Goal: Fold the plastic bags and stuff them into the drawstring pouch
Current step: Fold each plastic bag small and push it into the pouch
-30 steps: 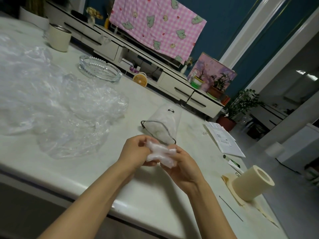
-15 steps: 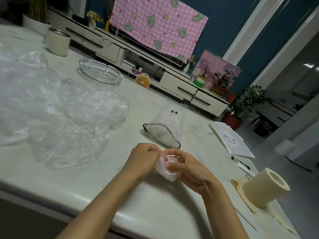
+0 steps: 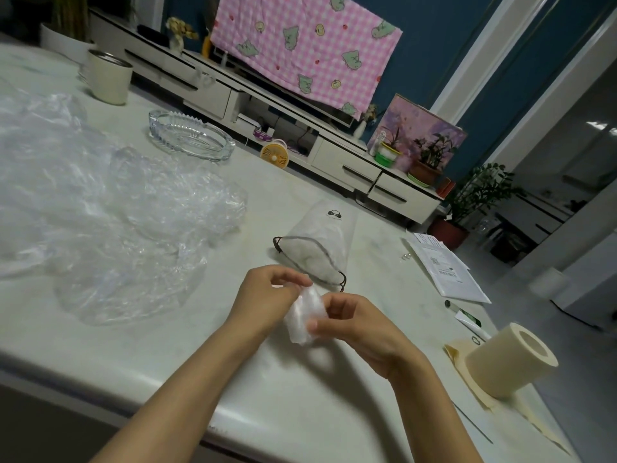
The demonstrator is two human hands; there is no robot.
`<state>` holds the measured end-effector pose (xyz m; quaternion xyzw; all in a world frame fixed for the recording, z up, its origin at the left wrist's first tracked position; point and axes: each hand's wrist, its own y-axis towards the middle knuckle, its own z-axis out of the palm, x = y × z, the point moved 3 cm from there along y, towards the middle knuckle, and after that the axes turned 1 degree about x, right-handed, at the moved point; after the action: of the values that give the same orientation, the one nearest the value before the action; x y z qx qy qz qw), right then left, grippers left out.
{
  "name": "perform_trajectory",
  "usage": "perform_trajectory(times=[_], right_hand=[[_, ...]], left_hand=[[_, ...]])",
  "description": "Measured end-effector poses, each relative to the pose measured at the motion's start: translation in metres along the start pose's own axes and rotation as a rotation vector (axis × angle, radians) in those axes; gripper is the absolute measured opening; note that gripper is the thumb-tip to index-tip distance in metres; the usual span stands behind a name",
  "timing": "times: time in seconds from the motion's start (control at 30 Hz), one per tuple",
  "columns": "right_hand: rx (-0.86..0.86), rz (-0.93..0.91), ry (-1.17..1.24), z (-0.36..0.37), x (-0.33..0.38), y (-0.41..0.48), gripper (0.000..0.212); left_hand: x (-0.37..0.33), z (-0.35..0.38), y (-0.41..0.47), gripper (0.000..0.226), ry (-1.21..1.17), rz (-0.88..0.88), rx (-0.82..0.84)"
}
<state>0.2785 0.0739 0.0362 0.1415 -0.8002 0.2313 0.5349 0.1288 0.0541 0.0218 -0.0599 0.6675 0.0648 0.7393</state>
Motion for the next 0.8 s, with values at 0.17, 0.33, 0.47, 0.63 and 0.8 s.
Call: perform_trajectory(times=[0.17, 0.33, 0.47, 0.63, 0.8], right_hand=[[-0.127, -0.123, 0.276, 0.002, -0.005, 0.007, 0.026], [-0.225, -0.14, 0.463, 0.006, -0.015, 0.017, 0.03], [-0.529, -0.19, 0.264, -0.003, -0.014, 0.025, 0.019], [-0.768, -0.376, -0.254, -0.003, 0.005, 0.041, 0.038], [-0.749, -0.404, -0.916, 0.0, 0.014, 0.074, 0.06]], left_hand=[[0.002, 0.01, 0.002, 0.022, -0.181, -0.158, 0.092], [0.005, 0.019, 0.003, 0.034, -0.261, -0.22, 0.125], [0.013, 0.025, 0.01, 0.033, -0.185, -0.271, 0.059], [0.02, 0.019, 0.016, 0.014, -0.117, -0.273, -0.125], [0.018, 0.015, 0.021, 0.011, -0.059, -0.263, -0.199]])
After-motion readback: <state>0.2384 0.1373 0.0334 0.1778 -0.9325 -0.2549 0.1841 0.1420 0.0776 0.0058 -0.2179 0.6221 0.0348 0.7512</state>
